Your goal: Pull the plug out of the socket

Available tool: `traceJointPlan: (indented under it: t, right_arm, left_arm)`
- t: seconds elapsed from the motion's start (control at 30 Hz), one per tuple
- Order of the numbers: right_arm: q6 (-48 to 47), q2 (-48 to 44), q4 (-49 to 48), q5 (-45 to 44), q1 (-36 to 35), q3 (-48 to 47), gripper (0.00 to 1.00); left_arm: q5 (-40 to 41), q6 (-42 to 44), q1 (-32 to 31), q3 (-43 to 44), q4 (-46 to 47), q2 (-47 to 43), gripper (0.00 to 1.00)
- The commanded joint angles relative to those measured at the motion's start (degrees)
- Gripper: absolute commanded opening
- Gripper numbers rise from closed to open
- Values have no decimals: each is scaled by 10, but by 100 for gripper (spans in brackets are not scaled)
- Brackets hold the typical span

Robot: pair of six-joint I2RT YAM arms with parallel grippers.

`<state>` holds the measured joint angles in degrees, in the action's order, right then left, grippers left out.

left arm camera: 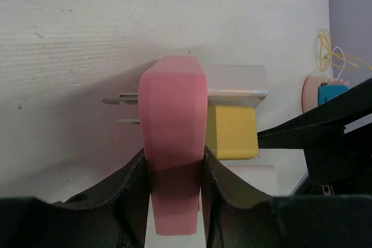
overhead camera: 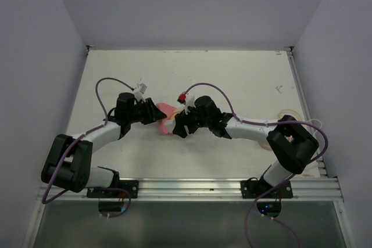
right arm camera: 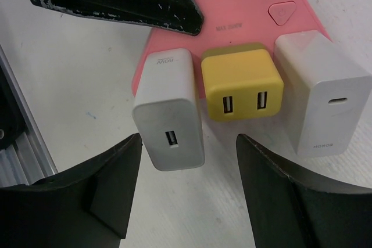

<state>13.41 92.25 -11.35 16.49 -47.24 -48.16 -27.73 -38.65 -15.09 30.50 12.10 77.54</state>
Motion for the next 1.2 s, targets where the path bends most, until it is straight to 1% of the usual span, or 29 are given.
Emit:
traceJointPlan:
  t: [0.0,0.1,0.17,0.27,0.3,0.37,0.4,0.47,0.5,0.57,0.6,0.73,0.97,1.17]
  right_arm:
    - [-1,3,-53,25,-2,-26,70]
    - [5,8,-65,45,-1,-28,66]
    - [8,16,-72,55,-2,-31,63]
    - [9,23,-75,57,-1,-33,54]
    - [9,24,-75,57,-2,-31,48]
    - [7,21,-78,58,-2,-26,41]
    - [6,21,-77,58,-2,-24,33]
    - [3,16,-66,63,-2,-22,23]
    - [1,9,-62,64,-2,-21,15]
    - [1,-1,-58,64,-1,-18,7]
    - [1,-13,-54,62,-2,-17,0]
    - [5,-48,-41,45,-1,-12,0]
    - [6,-109,-17,12,-2,-8,0]
    - [22,-125,12,3,-1,-20,0]
  left_arm:
    - [-24,-26,-2,20,19,-13,0]
    - [-22,-26,-2,17,21,-8,0]
    - [-22,-27,-2,13,24,-3,0]
    - [-24,-36,-2,8,33,0,0]
    - [-23,-36,-2,8,33,-1,0]
    - [-21,-35,-2,10,28,-1,0]
    - [-20,-33,-2,10,28,-1,0]
    - [-14,-30,-2,10,21,-2,0]
    - [-9,-23,-2,10,16,-1,0]
    - [6,-13,-2,10,-3,-5,0]
    - [13,-1,-2,9,-8,-5,0]
    - [53,26,-2,-1,-35,-17,0]
    - [110,43,-2,-23,-63,-21,0]
    - [161,61,-8,-31,-86,-41,0]
